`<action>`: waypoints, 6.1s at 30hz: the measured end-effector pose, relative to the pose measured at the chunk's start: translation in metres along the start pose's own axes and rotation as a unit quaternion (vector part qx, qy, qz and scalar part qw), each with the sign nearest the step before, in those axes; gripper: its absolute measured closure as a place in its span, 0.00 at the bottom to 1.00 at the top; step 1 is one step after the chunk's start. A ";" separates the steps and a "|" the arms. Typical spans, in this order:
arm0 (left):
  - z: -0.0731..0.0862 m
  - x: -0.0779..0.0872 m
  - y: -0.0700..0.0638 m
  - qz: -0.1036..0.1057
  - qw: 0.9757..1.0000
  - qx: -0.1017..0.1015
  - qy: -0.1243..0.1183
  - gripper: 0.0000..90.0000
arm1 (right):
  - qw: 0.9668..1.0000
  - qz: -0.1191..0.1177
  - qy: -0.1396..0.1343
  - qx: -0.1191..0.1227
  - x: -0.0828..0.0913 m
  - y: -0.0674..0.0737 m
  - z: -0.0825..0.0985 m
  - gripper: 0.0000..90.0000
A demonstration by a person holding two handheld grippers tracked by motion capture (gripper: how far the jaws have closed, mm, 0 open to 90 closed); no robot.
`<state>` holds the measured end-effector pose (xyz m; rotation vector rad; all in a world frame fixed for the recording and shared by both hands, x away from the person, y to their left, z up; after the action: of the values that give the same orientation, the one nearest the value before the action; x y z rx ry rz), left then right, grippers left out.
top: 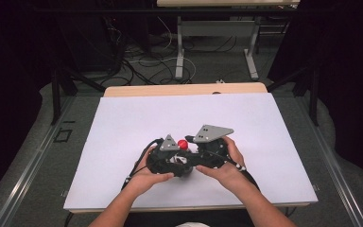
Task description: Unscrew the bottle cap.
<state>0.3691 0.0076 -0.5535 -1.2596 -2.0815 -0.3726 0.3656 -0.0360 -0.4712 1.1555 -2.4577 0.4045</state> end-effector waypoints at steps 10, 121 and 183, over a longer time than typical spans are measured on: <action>0.001 -0.003 -0.003 0.005 1.000 0.006 -0.003 0.33 | 1.000 0.008 0.012 0.008 -0.009 0.001 -0.001 0.61; -0.006 0.008 -0.006 -0.004 0.999 -0.009 -0.032 0.33 | 0.993 -0.098 0.017 0.069 -0.014 0.000 -0.015 0.68; -0.006 0.011 -0.008 0.011 0.999 -0.007 -0.029 0.33 | 0.987 -0.142 0.038 0.066 -0.015 -0.003 -0.017 0.68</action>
<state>0.3612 0.0083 -0.5408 -1.3161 -2.1148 -0.3450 0.3802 -0.0211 -0.4631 1.4902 -2.1855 0.5221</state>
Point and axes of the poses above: each handheld gripper's, and its own axes: x roughly backward along the jaws, z roughly out of its underside, y roughly to its left, the point moved 10 cm from there along -x, roughly forward along the jaws, and after that the axes turned 4 degrees about z, right-handed, at the moved point
